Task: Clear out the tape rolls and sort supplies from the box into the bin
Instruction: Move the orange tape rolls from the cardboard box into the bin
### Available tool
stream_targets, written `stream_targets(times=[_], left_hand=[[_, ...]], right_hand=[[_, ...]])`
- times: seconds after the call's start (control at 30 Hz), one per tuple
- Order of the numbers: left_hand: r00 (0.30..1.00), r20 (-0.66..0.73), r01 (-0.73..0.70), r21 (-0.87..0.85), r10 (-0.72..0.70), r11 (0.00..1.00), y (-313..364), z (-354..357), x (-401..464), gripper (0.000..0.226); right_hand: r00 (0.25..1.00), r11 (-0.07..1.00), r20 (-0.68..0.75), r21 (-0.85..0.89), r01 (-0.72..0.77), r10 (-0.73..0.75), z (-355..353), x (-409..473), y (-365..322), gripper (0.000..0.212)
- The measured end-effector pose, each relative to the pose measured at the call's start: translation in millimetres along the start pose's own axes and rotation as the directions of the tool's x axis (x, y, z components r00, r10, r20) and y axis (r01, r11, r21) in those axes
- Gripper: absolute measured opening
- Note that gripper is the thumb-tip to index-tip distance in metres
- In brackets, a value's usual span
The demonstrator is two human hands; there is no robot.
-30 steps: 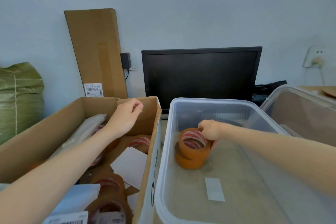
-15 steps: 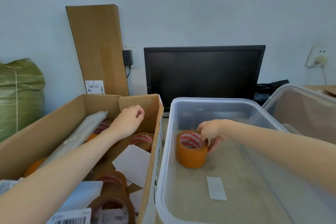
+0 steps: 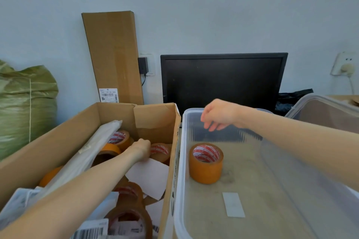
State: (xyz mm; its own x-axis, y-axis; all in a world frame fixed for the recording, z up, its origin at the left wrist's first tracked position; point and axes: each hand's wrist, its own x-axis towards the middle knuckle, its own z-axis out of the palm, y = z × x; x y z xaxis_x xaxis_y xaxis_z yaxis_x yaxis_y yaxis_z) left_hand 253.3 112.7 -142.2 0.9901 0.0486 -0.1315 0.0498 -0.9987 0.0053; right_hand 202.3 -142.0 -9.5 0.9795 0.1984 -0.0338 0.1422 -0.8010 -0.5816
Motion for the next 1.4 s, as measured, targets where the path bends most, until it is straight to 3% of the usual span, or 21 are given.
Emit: stream_targets(times=[0.1, 0.2, 0.33, 0.47, 0.53, 0.6, 0.7, 0.77, 0.87, 0.93, 1.0, 1.03, 1.1, 1.17, 1.23, 1.4], left_hand=[[0.999, -0.052, -0.006, 0.004, 0.006, 1.0, -7, -6, -5, 0.019], [0.975, -0.223, -0.004, -0.051, -0.007, 0.999, -20, -34, -22, 0.02], [0.884, -0.468, -0.106, -0.219, -0.009, 0.97, -30, -88, -59, 0.029], [0.772, -0.636, -0.257, -0.275, 0.026, 0.927, -21, -137, -102, 0.034], [0.755, -0.654, -0.319, -0.294, 0.054, 0.901, -10, -153, -119, 0.03], [0.732, -0.676, -0.374, -0.289, 0.089, 0.881, 2, -164, -134, 0.027], [0.688, -0.715, -0.447, -0.282, 0.125, 0.849, 13, -167, -144, 0.023], [0.683, -0.717, -0.528, -0.352, 0.14, 0.773, 12, -164, -143, 0.019], [0.743, -0.654, -0.597, -0.553, 0.141, 0.582, -2, -151, -129, 0.019], [0.82, -0.558, -0.505, -0.598, 0.129, 0.622, -22, -130, -113, 0.024], [0.914, -0.366, -0.34, -0.448, 0.177, 0.827, -49, -100, -99, 0.028], [0.95, -0.228, -0.275, -0.285, 0.214, 0.918, -62, -85, -94, 0.032], [0.973, -0.006, -0.229, 0.134, 0.232, 0.964, -82, -61, -88, 0.04], [0.965, -0.001, -0.227, 0.489, 0.261, 0.842, -91, -48, -84, 0.039], [0.948, -0.038, -0.199, 0.701, 0.315, 0.684, -88, -45, -84, 0.037], [0.937, 0.007, -0.174, 0.876, 0.349, 0.45, -75, -50, -87, 0.042]], right_hand=[[0.992, 0.987, -0.107, 0.134, 0.084, -0.069, -6, -7, -10, 0.011], [0.984, 0.968, -0.159, 0.22, 0.117, -0.083, -9, -14, -16, 0.014], [0.971, 0.919, -0.211, 0.352, 0.18, -0.11, -11, -28, -29, 0.03], [0.975, 0.869, -0.161, 0.446, 0.212, -0.156, -9, -39, -49, 0.058], [0.979, 0.844, -0.085, 0.496, 0.204, -0.186, -5, -43, -59, 0.063], [0.974, 0.829, -0.049, 0.518, 0.213, -0.22, -1, -49, -67, 0.048], [0.966, 0.774, -0.117, 0.579, 0.256, -0.231, 1, -58, -72, 0.031], [0.959, 0.769, -0.16, 0.572, 0.284, -0.235, -2, -64, -70, 0.029], [0.955, 0.768, -0.207, 0.568, 0.294, -0.213, -4, -69, -67, 0.027], [0.957, 0.76, -0.225, 0.586, 0.282, -0.181, -4, -70, -65, 0.027], [0.959, 0.756, -0.23, 0.594, 0.275, -0.168, -4, -71, -65, 0.026], [0.959, 0.757, -0.229, 0.594, 0.272, -0.165, -4, -72, -64, 0.026], [0.96, 0.763, -0.222, 0.588, 0.269, -0.168, -4, -72, -63, 0.026], [0.961, 0.765, -0.214, 0.584, 0.271, -0.178, -5, -73, -62, 0.025], [0.959, 0.766, -0.217, 0.581, 0.276, -0.18, -5, -73, -62, 0.025], [0.952, 0.782, -0.26, 0.556, 0.282, -0.159, -11, -75, -61, 0.028]])
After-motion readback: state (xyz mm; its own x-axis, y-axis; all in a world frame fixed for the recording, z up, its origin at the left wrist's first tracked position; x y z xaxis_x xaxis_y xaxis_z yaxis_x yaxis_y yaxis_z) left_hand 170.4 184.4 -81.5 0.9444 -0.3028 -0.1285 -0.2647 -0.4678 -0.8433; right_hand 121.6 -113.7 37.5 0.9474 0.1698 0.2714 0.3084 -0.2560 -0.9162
